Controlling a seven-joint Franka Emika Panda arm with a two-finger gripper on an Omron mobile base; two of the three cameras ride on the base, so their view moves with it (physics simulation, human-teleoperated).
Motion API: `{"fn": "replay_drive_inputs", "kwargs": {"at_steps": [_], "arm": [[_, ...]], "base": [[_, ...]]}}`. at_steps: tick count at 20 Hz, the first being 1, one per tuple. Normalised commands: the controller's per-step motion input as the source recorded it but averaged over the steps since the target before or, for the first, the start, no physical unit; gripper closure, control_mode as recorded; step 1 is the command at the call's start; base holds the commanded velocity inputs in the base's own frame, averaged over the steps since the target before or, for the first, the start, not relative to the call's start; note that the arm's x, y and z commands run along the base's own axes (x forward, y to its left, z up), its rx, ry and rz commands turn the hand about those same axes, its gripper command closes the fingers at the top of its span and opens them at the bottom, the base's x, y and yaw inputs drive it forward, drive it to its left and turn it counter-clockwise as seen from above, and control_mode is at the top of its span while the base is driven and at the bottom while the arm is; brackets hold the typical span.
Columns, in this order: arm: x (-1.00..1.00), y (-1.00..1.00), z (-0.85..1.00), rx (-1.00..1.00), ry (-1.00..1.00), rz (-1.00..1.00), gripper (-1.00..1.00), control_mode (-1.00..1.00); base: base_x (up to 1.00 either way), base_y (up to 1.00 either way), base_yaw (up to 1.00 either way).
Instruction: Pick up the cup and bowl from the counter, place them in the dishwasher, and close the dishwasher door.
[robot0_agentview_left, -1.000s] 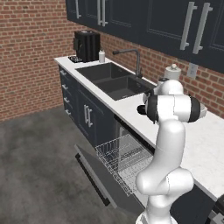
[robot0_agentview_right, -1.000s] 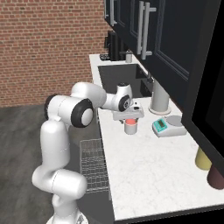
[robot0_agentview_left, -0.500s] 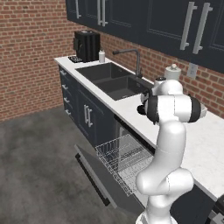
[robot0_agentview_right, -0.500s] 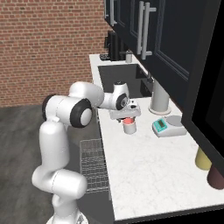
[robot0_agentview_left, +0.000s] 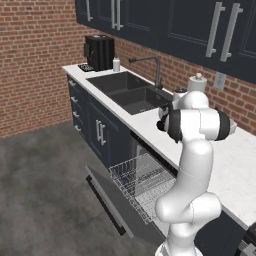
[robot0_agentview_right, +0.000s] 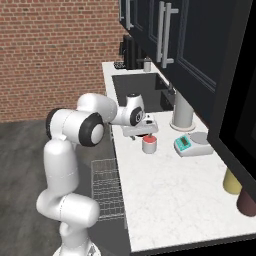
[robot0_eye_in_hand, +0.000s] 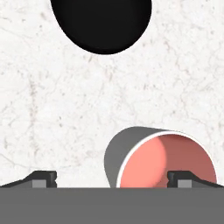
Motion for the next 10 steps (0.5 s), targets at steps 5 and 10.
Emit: {"fn": "replay_drive_inputs", "kwargs": {"at_steps": [5,10], "arm": [[0.0,0.0,-0.06,0.0,0.0,0.0,-1.0,-1.0],[0.0,0.0,-0.19,0.0,0.02,0.0,-1.0,-1.0]], "base": [[0.0,0.0,0.0],[0.0,0.0,0.0]]}}
